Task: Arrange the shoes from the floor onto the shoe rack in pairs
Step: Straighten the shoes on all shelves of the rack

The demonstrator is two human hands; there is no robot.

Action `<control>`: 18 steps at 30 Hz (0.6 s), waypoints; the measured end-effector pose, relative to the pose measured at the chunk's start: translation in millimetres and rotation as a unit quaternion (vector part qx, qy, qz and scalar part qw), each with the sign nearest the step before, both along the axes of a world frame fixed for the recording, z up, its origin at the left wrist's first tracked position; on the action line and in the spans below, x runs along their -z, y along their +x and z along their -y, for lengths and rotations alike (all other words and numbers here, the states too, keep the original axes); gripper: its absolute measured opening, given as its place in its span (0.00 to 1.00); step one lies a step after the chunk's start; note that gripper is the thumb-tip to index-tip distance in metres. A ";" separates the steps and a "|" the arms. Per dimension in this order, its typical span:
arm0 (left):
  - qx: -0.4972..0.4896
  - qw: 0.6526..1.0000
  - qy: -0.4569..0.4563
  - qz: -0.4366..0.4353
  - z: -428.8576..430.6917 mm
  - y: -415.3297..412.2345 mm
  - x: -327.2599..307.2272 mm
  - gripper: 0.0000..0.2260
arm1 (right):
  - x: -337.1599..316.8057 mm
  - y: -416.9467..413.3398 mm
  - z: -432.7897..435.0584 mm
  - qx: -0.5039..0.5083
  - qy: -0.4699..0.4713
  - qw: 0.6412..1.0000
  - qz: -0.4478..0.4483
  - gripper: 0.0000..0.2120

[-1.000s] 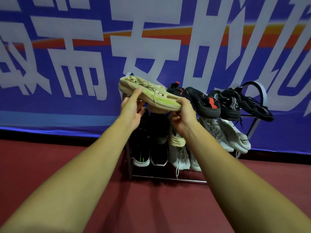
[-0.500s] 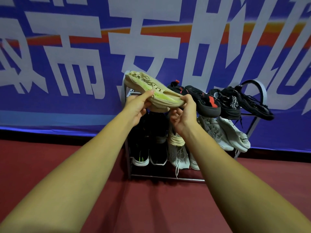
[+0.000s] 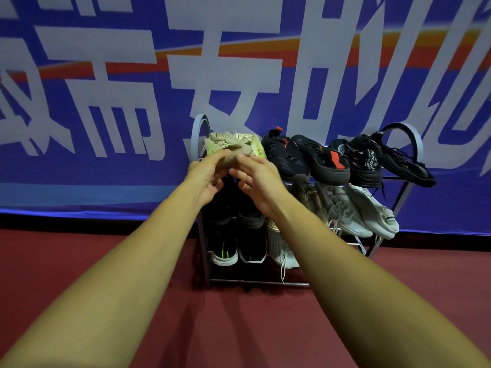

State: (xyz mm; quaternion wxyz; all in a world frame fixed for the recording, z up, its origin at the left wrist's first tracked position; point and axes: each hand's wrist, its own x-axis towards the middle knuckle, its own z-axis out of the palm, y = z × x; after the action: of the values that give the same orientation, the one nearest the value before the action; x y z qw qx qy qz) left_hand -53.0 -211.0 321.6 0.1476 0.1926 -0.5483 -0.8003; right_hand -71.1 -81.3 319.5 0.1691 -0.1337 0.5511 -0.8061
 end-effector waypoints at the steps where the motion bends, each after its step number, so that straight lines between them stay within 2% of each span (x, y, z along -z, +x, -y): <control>1: -0.016 1.000 0.018 0.000 2.4 -0.4 -0.1 0.12 | -0.4 1.2 3.2 -0.005 0.016 1.000 -0.003 0.04; 4: -0.065 0.998 0.022 -0.012 10.8 0.2 -2.6 0.07 | -2.7 4.0 10.6 0.000 0.072 0.997 0.007 0.09; 6: -0.079 0.997 0.016 -0.019 16.7 1.8 -2.9 0.06 | -1.5 0.7 12.3 0.013 0.075 0.997 0.025 0.11; 12: -0.092 0.993 -0.075 -0.009 20.2 6.6 13.7 0.00 | 10.4 -9.2 25.3 0.048 0.125 0.991 -0.017 0.17; 16: -0.039 0.996 -0.075 0.018 23.8 8.7 18.8 0.22 | 6.6 -16.2 30.8 0.100 0.188 0.975 -0.058 0.16; 18: 0.016 0.997 -0.064 0.037 21.0 8.7 17.7 0.21 | 5.5 -20.4 34.5 0.132 0.225 0.962 -0.084 0.19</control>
State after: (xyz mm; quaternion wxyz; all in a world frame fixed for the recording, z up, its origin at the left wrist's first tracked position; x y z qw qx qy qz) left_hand -44.2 -232.0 304.0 0.1260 0.2034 -0.6064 -0.7583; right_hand -91.5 -115.7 314.1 0.0399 -0.0852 0.7434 -0.6622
